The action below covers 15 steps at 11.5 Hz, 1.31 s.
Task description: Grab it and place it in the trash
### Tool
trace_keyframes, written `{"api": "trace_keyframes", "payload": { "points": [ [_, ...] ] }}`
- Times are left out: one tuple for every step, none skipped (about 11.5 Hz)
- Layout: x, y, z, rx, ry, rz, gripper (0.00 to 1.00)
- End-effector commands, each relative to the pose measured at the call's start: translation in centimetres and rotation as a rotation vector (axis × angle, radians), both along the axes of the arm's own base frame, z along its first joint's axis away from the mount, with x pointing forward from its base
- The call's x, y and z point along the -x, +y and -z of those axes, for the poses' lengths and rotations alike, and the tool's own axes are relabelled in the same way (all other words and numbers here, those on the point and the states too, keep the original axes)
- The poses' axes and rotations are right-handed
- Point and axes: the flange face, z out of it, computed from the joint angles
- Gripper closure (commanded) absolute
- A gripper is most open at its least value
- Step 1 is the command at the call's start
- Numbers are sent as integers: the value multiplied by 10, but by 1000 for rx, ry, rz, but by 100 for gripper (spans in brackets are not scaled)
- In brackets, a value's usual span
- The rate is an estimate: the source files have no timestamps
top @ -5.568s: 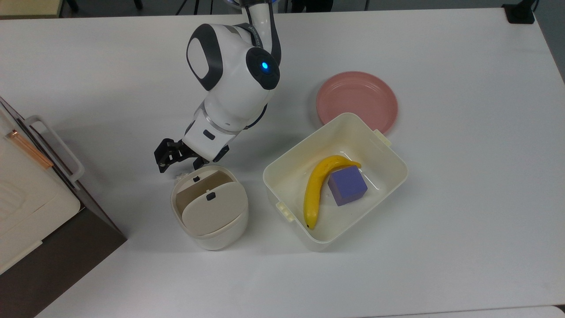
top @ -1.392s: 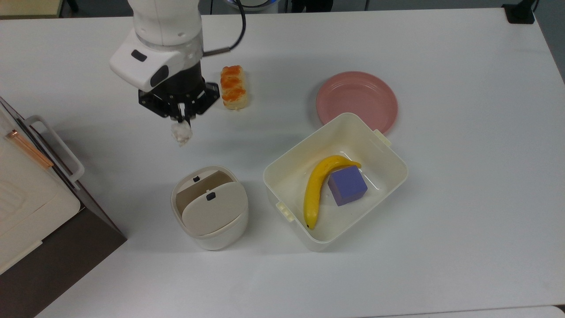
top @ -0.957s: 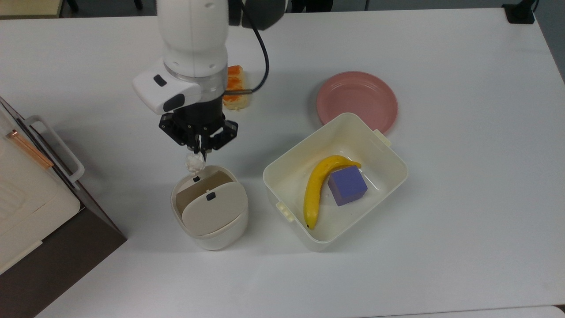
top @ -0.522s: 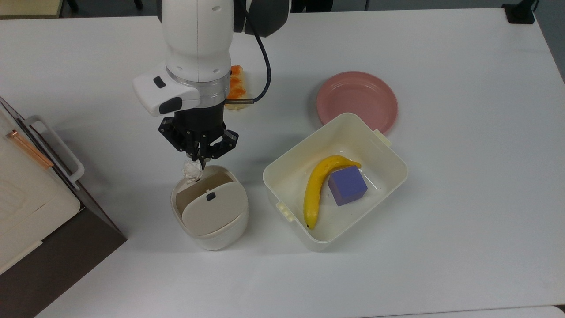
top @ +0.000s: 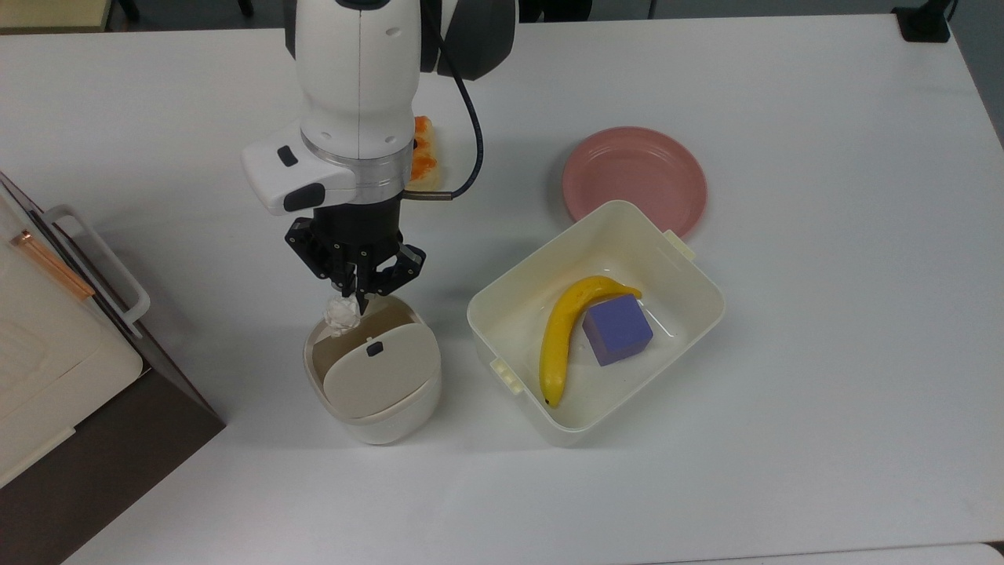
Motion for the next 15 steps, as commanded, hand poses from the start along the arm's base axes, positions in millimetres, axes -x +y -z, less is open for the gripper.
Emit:
{"api": "trace_keyframes", "payload": {
  "points": [
    [-4, 5, -2, 9, -20, 15, 46],
    [-4, 6, -3, 13, -21, 11, 33],
    [-4, 4, -2, 15, -18, 13, 33],
    [-4, 5, -3, 17, -19, 8, 30],
    [-2, 3, -5, 37, -12, -19, 30],
    [1, 3, -10, 59, 0, -77, 30],
    [3, 1, -12, 71, 24, -118, 31],
    [5, -3, -10, 84, 53, -152, 31],
    [8, -4, -9, 102, 87, -213, 28],
    [14, -7, -12, 117, 137, -269, 22],
    [19, -14, -17, 129, 183, -324, 17],
    [25, -18, -25, 128, 206, -360, 14],
    [30, -25, -35, 109, 212, -370, 13],
    [36, -30, -45, 96, 222, -383, 13],
    [43, -37, -55, 81, 236, -385, 9]
  ]
}}
